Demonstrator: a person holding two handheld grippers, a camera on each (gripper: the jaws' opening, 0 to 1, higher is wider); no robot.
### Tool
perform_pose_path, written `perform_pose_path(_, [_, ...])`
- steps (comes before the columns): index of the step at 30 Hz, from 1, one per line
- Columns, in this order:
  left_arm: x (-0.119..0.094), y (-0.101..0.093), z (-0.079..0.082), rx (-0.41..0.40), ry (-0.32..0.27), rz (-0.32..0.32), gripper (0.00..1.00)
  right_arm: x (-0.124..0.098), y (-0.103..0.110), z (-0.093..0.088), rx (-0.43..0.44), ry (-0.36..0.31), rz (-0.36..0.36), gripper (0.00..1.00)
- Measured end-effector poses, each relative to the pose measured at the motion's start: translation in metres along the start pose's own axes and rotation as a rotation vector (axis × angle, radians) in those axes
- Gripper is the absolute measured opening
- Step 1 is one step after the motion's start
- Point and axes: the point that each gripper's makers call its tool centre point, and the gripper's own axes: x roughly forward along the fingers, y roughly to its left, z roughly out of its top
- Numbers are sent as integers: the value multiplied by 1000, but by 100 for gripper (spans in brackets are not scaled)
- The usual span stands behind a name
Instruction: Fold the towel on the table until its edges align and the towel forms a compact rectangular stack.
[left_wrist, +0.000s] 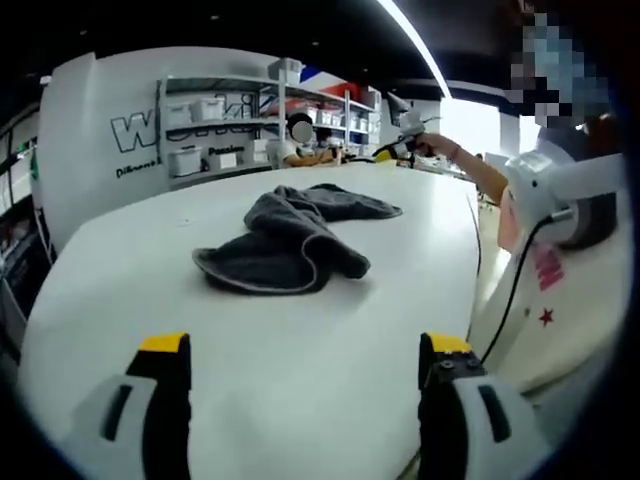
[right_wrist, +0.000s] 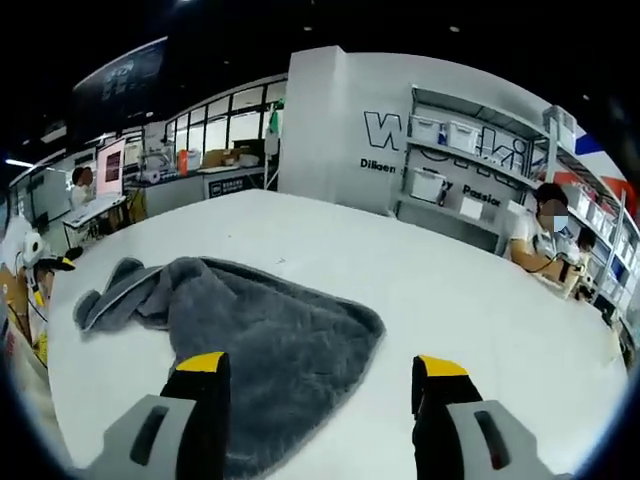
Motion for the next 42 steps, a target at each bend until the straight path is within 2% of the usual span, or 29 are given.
perform_pose_path(5, [3,-4,-4,-15,3,-11,99,20,-6,7,8,17,10,77])
perform_pose_path(12, [0,-3,-10,-18,23,7,99,55,-13,14,-1,59,30,78])
perform_pose_path(17, [-3,-9,-7,-19,18,16,99,75,-19,16,24,65,41,78])
perform_pose_path(19, [-1,-15,1,-9,-9,1,99,84,-25,16,27,66,35,78])
perform_pose_path(21, [1,-17,5,-4,-12,8,99,92,-33,15,37,73,24,78])
perform_pose_path(26, [-1,-17,8,8,-18,17,99,111,-48,14,65,85,-7,74])
perform_pose_path(30, [-3,-15,2,-3,1,28,99,120,-55,14,76,96,-17,68])
perform_pose_path(33, [-5,-13,0,-7,11,38,99,129,-61,15,49,108,-35,64])
perform_pose_path(38, [-2,-13,6,-1,8,46,99,141,-66,8,-48,180,-70,63])
perform_pose_path(42, [0,-11,11,5,2,50,99,155,-63,2,-96,213,-58,63])
